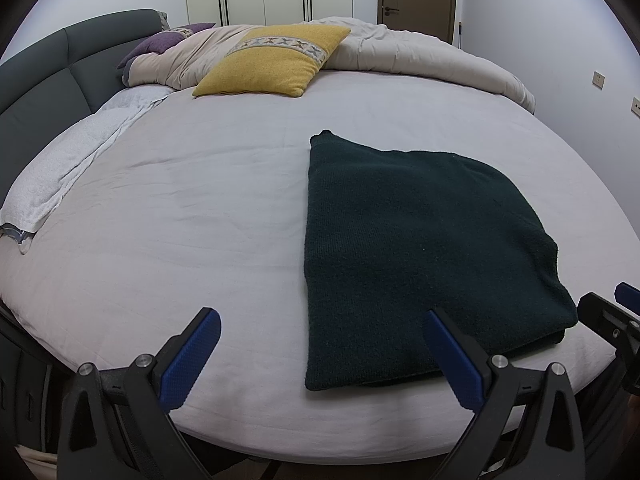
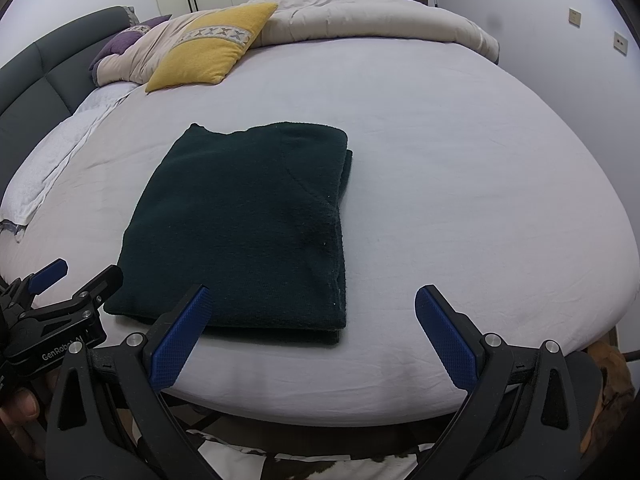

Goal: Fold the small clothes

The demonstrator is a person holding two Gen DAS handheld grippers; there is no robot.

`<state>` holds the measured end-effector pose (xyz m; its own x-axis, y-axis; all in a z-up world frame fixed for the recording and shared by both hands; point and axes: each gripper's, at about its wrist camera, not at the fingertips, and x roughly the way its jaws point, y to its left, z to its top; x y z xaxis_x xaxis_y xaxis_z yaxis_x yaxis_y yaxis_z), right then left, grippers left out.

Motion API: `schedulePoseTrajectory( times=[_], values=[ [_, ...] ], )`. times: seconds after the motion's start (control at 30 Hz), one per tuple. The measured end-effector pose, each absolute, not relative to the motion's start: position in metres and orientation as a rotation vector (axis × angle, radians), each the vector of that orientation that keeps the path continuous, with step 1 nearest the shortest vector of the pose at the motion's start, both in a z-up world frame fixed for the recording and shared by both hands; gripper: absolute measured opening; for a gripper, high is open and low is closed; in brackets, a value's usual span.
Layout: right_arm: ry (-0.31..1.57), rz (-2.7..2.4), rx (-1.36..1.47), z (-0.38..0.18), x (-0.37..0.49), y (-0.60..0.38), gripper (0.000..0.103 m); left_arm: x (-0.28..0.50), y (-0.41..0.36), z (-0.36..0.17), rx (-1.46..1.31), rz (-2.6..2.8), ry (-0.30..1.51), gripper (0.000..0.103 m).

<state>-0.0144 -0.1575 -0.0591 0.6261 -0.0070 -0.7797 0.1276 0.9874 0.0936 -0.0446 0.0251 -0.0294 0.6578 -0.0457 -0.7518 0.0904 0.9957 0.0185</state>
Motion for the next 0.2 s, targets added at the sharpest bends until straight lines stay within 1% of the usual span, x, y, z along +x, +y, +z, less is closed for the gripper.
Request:
schedulePoseTrajectory(
  times=[0.2],
  values=[
    [0.898,-0.064,0.143,-0.0592,-0.0140,-0.1614,0.103,-0.0468,0.0239,-0.0319,0.058,-0.084,0.843,0.103]
  ],
)
